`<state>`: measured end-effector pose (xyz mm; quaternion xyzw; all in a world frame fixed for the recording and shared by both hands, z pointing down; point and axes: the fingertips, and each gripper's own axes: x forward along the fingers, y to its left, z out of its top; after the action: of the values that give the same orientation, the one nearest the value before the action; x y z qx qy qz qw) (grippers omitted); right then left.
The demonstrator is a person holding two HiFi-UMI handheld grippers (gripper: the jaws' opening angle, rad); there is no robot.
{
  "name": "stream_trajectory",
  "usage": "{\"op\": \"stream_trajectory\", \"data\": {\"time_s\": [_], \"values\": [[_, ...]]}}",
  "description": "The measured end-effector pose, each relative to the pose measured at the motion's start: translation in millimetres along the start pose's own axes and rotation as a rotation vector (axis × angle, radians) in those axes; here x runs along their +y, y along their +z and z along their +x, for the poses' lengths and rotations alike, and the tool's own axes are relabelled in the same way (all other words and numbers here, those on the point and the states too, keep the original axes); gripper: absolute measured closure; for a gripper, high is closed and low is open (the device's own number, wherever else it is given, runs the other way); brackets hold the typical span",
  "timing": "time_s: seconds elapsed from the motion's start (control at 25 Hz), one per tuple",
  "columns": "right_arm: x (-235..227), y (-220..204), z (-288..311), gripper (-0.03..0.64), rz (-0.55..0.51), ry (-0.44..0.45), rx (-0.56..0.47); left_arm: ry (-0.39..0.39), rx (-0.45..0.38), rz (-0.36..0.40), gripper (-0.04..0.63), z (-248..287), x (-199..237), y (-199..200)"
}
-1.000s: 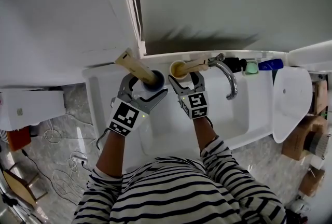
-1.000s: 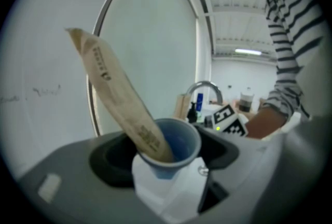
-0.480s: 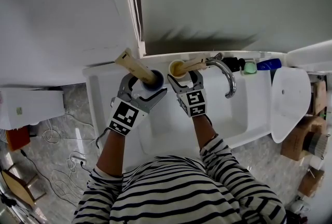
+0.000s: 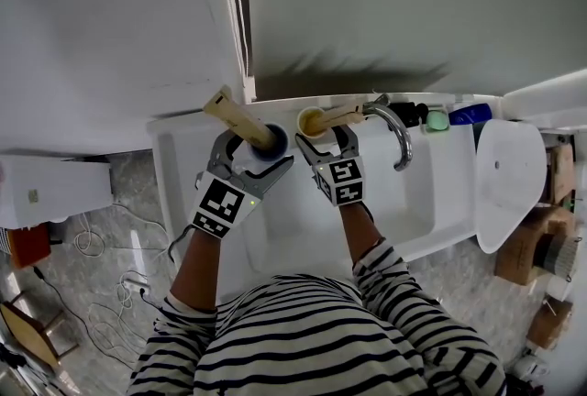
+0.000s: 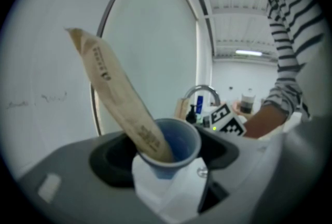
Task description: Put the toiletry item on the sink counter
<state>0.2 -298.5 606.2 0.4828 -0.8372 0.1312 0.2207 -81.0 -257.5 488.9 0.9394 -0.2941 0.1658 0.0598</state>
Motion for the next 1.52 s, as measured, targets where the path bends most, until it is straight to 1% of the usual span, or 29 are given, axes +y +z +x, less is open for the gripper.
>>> {"op": "stream_trajectory", "data": {"time_s": [0.24, 0.4, 0.56, 0.8, 1.12, 1.52], "values": [[-3, -1, -7, 0.295, 0.01, -0.013, 0.015, 0.003, -0.002, 0.008, 0.225, -3, -2, 3], [-4, 2, -18, 0.295, 0.023, -0.021, 0.002, 0.005, -0.007, 0.015, 0.225, -6, -4, 5], [0, 9, -32, 0.295, 0.014, -0.025, -0.012, 0.007, -0.014, 0.024, 0.225, -11, -7, 9], [9, 24, -57, 0.295, 0.007, -0.019, -0.057, 0.01, -0.024, 0.037, 0.225, -18, -13, 14], [23, 52, -92, 0.295, -0.005, -0.005, -0.145, 0.016, -0.036, 0.05, 0.225, -25, -20, 20], [38, 84, -120, 0.298, -0.045, 0.023, -0.235, 0.014, -0.043, 0.059, 0.225, -24, -23, 23]]}}
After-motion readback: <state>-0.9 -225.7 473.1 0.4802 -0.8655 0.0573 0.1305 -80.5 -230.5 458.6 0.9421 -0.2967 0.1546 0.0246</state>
